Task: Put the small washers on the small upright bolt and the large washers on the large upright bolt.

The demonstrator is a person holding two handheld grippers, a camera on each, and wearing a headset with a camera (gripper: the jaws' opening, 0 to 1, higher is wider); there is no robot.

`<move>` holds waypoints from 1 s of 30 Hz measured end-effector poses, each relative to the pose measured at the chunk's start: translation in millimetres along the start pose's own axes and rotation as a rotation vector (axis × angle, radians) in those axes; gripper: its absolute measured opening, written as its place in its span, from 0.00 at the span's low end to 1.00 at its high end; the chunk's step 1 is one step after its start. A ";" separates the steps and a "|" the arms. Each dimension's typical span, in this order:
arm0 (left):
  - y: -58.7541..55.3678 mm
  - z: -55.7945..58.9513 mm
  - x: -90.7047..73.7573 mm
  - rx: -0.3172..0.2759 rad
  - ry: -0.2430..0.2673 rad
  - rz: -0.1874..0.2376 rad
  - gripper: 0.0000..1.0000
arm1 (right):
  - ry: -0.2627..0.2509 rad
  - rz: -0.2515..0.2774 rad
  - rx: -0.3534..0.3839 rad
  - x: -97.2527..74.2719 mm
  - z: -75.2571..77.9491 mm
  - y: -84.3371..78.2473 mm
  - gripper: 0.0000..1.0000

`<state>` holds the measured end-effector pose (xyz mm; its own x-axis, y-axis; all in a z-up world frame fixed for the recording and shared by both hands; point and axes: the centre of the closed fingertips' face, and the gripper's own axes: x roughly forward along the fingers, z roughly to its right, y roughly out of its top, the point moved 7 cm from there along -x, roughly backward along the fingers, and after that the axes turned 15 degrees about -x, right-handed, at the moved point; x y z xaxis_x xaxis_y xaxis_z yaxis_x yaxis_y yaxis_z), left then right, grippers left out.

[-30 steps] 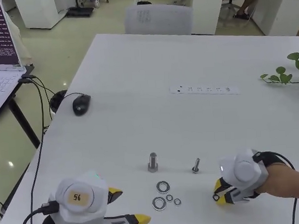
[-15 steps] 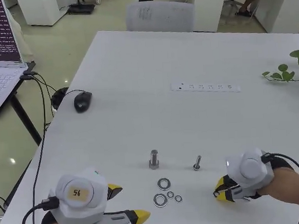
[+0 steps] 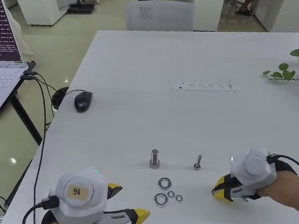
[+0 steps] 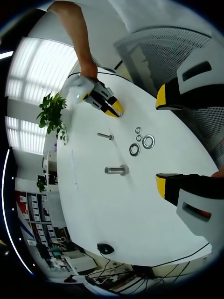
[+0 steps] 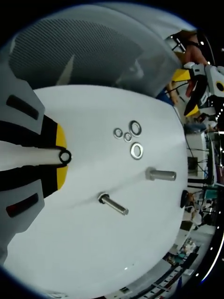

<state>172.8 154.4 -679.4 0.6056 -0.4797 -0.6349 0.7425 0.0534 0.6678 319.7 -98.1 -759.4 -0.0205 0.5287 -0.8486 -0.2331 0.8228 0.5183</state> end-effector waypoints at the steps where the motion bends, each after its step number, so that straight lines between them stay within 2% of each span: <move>1: -0.3 -0.1 0.1 -0.001 0.000 0.000 0.54 | -0.001 0.001 0.002 0.0 0.0 0.0 0.14; 19: -0.9 -0.3 0.0 -0.001 0.000 -0.002 0.54 | -0.018 0.018 0.007 0.0 3.1 6.9 0.14; 30: 1.4 1.3 2.4 0.000 -0.005 0.000 0.54 | -0.066 0.026 -0.022 -14.2 18.1 16.9 0.14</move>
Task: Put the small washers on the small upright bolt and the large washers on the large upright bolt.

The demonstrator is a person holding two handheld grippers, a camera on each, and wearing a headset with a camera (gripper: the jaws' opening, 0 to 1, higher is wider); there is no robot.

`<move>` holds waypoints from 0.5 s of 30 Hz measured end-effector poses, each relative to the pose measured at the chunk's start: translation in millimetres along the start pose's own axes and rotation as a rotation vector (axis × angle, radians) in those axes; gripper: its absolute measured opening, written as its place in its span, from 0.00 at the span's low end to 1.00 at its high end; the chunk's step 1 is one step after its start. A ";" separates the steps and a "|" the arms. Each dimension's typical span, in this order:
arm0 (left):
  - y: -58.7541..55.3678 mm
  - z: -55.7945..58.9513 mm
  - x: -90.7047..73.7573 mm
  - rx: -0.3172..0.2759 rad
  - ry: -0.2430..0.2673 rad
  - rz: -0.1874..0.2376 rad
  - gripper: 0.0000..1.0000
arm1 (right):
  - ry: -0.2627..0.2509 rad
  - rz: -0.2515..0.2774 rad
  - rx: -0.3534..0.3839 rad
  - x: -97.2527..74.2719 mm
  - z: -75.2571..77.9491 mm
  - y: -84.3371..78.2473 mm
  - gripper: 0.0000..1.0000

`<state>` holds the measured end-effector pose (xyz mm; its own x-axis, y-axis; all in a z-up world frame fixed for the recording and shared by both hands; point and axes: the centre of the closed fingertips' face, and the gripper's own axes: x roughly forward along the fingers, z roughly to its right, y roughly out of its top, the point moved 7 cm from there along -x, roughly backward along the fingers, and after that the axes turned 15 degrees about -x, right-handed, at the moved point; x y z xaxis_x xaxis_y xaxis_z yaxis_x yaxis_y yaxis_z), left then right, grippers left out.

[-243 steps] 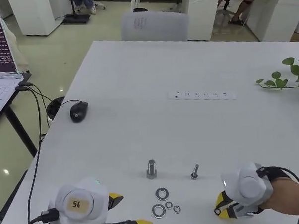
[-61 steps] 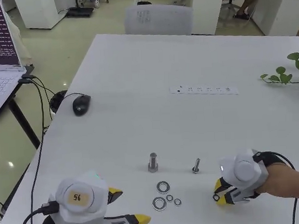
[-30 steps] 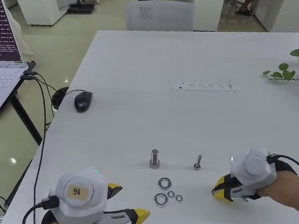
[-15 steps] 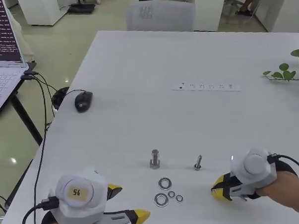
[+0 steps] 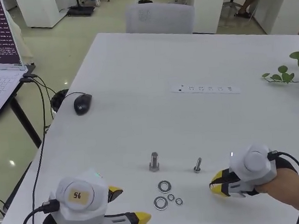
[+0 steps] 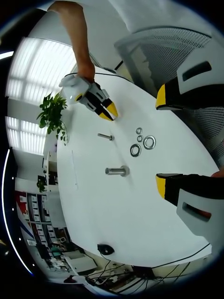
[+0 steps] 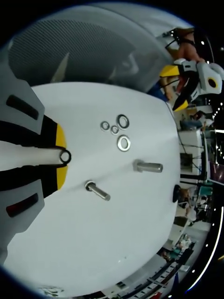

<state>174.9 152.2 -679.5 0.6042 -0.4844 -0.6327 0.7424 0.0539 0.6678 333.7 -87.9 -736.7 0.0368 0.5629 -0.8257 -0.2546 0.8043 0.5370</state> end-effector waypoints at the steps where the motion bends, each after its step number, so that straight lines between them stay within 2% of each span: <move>1: 0.1 0.1 0.2 0.001 0.000 -0.001 0.54 | -0.006 -0.001 -0.010 -2.0 2.8 1.7 0.14; 10: 1.5 0.7 1.0 0.004 -0.003 0.001 0.54 | -0.058 0.008 -0.058 -17.2 30.5 20.9 0.14; 15: 1.1 0.4 0.5 0.000 -0.002 0.004 0.54 | -0.068 0.008 -0.081 -18.7 44.2 30.0 0.14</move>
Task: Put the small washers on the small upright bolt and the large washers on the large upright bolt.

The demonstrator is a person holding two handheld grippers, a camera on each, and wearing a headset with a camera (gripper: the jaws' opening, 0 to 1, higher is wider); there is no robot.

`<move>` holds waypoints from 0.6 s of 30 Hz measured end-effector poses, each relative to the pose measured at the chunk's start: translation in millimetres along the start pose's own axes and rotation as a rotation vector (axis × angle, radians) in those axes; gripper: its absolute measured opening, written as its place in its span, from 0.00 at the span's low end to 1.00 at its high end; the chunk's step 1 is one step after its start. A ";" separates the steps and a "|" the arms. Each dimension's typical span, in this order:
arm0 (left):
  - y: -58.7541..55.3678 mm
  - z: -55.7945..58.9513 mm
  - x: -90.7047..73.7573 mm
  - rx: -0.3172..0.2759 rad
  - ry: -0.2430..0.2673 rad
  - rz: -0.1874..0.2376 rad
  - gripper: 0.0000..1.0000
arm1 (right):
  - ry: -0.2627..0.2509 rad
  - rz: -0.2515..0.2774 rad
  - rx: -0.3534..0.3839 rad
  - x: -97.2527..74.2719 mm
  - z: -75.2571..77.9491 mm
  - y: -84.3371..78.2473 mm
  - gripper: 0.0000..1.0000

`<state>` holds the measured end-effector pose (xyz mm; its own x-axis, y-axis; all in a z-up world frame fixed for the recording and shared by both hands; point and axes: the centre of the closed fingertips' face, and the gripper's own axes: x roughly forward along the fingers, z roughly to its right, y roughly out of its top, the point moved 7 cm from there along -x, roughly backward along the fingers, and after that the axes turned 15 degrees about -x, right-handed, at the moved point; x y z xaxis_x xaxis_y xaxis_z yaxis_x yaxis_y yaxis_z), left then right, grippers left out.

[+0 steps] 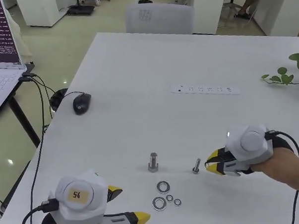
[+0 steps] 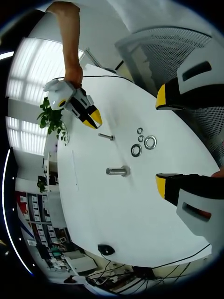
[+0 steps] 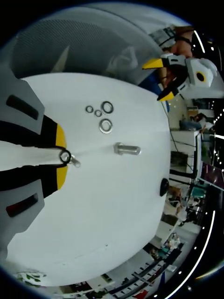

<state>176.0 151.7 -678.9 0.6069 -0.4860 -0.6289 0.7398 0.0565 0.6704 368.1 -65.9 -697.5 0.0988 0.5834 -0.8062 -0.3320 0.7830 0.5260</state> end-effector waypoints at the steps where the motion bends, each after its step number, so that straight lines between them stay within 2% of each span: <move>1: -0.1 -0.2 -0.2 -0.002 0.000 0.001 0.54 | 0.000 -0.001 -0.004 0.4 1.7 0.9 0.14; 7: -1.6 -2.5 -2.4 -0.011 0.007 0.007 0.54 | 0.004 -0.004 -0.030 3.3 12.8 8.7 0.14; 18: -2.6 -5.1 -4.2 -0.021 0.013 0.016 0.54 | 0.044 -0.035 -0.070 9.8 15.9 11.5 0.14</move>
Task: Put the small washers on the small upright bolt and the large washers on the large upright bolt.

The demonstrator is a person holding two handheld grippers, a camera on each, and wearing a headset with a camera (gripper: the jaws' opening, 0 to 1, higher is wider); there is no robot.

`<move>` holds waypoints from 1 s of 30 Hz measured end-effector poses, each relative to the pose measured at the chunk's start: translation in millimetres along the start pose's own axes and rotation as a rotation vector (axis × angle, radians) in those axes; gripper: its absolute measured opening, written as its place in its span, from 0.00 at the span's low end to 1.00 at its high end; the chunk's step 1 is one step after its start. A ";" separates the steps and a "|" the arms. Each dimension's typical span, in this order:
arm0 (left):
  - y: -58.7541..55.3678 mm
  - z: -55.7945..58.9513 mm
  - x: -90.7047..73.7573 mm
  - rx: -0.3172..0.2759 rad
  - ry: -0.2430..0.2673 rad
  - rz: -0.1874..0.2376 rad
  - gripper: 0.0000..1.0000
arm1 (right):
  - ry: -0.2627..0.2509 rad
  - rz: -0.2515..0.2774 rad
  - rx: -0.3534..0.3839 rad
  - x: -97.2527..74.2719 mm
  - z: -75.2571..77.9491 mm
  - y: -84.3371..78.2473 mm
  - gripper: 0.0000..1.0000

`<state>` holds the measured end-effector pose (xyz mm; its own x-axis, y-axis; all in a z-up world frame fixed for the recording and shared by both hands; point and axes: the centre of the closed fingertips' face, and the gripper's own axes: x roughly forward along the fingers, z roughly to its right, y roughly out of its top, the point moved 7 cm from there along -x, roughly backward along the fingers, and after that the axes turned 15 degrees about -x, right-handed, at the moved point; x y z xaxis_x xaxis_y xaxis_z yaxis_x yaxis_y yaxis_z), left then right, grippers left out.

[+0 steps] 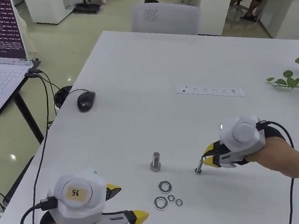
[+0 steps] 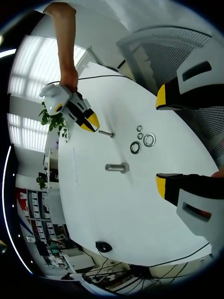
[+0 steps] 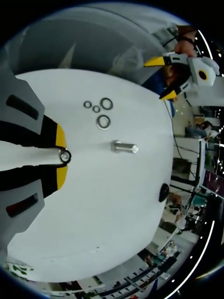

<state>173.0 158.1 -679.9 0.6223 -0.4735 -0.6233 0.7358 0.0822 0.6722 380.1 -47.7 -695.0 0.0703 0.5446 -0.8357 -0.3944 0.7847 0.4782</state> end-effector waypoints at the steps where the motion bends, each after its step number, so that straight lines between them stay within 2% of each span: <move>1: -0.1 -0.1 -0.1 0.000 0.001 0.001 0.54 | 0.002 -0.002 -0.005 0.8 0.0 0.2 0.14; 30: -1.1 -3.6 -2.3 -0.008 0.010 0.002 0.54 | 0.032 -0.028 -0.026 9.1 -0.2 -0.7 0.14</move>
<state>171.7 162.3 -680.7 0.6263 -0.4646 -0.6260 0.7367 0.0903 0.6701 380.9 -43.4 -703.1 0.0525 0.5122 -0.8573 -0.4167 0.7914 0.4473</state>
